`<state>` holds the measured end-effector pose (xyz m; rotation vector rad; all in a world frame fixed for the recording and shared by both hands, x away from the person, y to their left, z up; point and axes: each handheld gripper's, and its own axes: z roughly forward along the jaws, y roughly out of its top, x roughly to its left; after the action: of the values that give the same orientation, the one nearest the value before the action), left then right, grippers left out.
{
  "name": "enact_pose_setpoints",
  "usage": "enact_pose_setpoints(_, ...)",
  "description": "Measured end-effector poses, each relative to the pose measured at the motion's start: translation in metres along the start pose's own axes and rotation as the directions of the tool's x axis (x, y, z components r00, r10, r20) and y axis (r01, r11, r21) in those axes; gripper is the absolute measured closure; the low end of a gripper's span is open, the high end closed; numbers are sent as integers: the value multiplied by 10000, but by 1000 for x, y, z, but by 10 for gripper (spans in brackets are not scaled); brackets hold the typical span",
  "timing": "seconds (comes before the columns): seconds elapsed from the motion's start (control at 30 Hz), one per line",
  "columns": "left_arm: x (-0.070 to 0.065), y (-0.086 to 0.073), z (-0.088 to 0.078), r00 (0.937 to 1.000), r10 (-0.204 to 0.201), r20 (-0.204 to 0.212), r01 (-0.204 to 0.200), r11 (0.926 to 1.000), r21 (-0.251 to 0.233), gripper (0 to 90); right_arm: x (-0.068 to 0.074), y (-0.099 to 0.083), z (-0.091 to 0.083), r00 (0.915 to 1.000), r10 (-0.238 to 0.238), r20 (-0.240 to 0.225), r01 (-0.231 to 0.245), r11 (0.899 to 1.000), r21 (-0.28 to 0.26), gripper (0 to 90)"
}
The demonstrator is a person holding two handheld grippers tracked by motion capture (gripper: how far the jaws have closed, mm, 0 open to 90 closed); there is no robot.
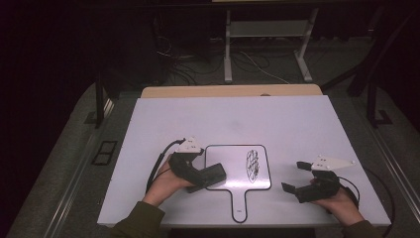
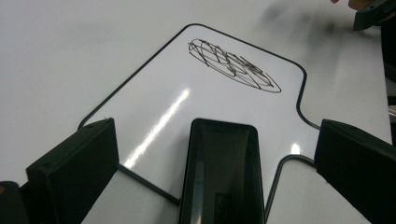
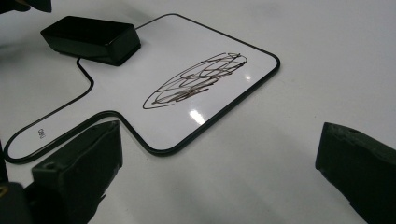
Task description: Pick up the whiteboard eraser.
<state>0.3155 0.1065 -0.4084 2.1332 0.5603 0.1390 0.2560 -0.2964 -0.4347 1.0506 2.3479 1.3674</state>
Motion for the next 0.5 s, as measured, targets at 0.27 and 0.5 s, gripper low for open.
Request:
enact_pose_setpoints(0.27,-4,-1,6,9992,383,61,-385,9982,469,27,-1,-2,-2,10000,-86,-50,86,10000,-20,0)
enact_pose_setpoints(0.5,-6,-2,7,9982,535,265,-555,9950,831,127,-2,-4,-2,9999,-126,-17,126,9999,58,0)
